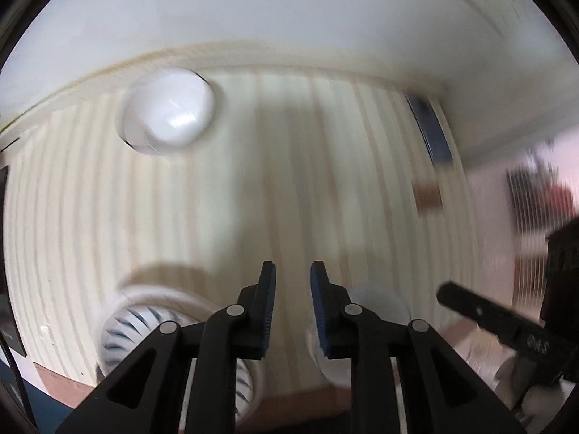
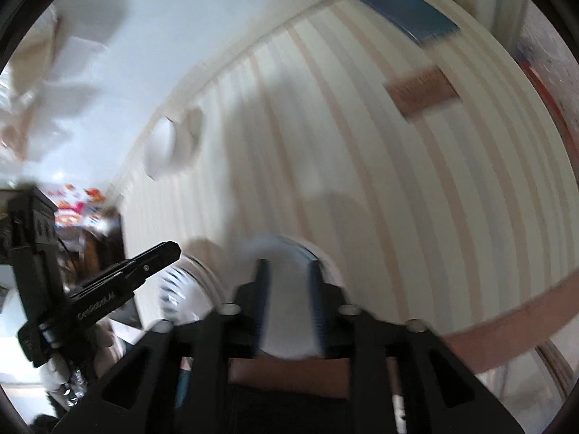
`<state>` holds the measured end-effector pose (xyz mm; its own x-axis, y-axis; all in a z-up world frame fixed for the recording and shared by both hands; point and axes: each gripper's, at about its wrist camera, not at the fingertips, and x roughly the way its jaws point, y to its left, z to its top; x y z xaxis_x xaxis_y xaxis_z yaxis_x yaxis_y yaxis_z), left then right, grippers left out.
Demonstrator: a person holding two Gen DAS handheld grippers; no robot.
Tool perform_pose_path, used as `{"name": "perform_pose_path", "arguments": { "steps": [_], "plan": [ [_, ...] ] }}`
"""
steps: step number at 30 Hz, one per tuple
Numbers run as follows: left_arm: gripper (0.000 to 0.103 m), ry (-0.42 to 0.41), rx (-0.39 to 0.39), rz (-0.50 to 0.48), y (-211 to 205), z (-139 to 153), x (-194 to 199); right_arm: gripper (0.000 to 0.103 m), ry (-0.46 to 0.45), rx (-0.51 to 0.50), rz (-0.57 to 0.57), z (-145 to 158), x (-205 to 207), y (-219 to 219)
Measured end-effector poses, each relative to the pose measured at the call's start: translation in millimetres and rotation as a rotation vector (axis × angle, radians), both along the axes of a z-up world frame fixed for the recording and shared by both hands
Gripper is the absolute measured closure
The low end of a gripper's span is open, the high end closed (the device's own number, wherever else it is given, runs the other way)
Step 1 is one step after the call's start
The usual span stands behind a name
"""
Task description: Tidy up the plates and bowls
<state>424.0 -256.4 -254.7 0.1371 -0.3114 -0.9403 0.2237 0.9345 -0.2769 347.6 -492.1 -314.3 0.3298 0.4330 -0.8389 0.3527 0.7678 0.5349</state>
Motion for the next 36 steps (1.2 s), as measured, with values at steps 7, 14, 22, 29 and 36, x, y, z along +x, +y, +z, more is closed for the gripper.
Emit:
{"name": "perform_pose_path", "arguments": {
  "steps": [7, 14, 22, 29, 36],
  "plan": [
    [0.083, -0.023, 0.054, 0.262, 83.5, -23.1, 99.4, 0.055, -0.110, 0.011, 0.084, -2.4, 113.6, 61.9],
    [0.083, 0.131, 0.010, 0.316, 119.8, -93.3, 163.2, 0.055, -0.065, -0.007, 0.148, -50.2, 224.4, 128.8],
    [0.090, 0.113, 0.017, 0.270, 109.7, -114.4, 174.2, 0.087, 0.008, -0.043, 0.161, -92.5, 260.0, 158.9],
    [0.091, 0.057, 0.063, 0.212, 90.1, -105.4, 160.5, 0.090, 0.000, -0.103, 0.167, -87.0, 250.0, 162.6],
    [0.091, 0.008, 0.056, 0.152, 77.3, -70.0, 130.9, 0.090, -0.031, -0.125, 0.172, -58.3, 215.9, 149.8]
  ]
}}
